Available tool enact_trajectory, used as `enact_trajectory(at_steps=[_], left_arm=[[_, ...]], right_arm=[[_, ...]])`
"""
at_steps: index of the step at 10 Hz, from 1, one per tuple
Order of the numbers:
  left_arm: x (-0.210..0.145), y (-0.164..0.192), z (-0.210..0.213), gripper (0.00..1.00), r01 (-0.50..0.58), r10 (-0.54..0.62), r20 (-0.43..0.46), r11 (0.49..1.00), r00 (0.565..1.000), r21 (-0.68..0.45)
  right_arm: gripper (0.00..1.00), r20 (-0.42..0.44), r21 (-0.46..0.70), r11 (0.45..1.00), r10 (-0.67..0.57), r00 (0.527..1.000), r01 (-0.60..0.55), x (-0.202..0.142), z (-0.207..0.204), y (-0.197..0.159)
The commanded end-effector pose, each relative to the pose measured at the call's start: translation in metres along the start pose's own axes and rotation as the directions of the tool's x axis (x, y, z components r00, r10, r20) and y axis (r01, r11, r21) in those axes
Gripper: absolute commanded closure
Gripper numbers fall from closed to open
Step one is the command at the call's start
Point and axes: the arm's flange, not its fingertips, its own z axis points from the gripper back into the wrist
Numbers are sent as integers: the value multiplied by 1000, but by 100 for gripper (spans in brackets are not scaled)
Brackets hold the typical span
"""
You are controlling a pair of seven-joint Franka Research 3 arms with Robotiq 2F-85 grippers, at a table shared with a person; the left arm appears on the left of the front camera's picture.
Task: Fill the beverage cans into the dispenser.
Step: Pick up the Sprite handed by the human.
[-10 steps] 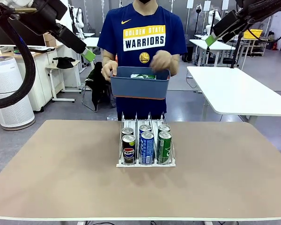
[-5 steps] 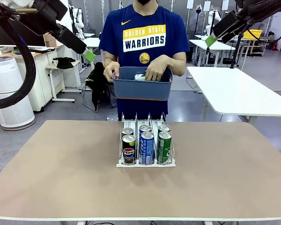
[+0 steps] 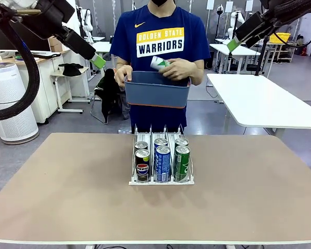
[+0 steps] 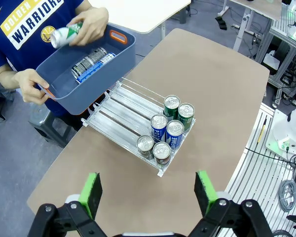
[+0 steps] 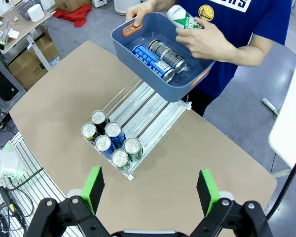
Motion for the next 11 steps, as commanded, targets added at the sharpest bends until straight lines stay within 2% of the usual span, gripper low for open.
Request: enact_trajectory(at_steps=[1, 11], left_arm=[[0, 1, 0, 0, -8, 8, 5, 1000, 1000, 5], [0, 1, 0, 0, -8, 8, 5, 1000, 1000, 5]], right_arm=[[0, 0, 5, 1000, -3, 1000, 3, -1, -1, 1], [0, 0, 5, 1000, -3, 1000, 3, -1, -1, 1]])
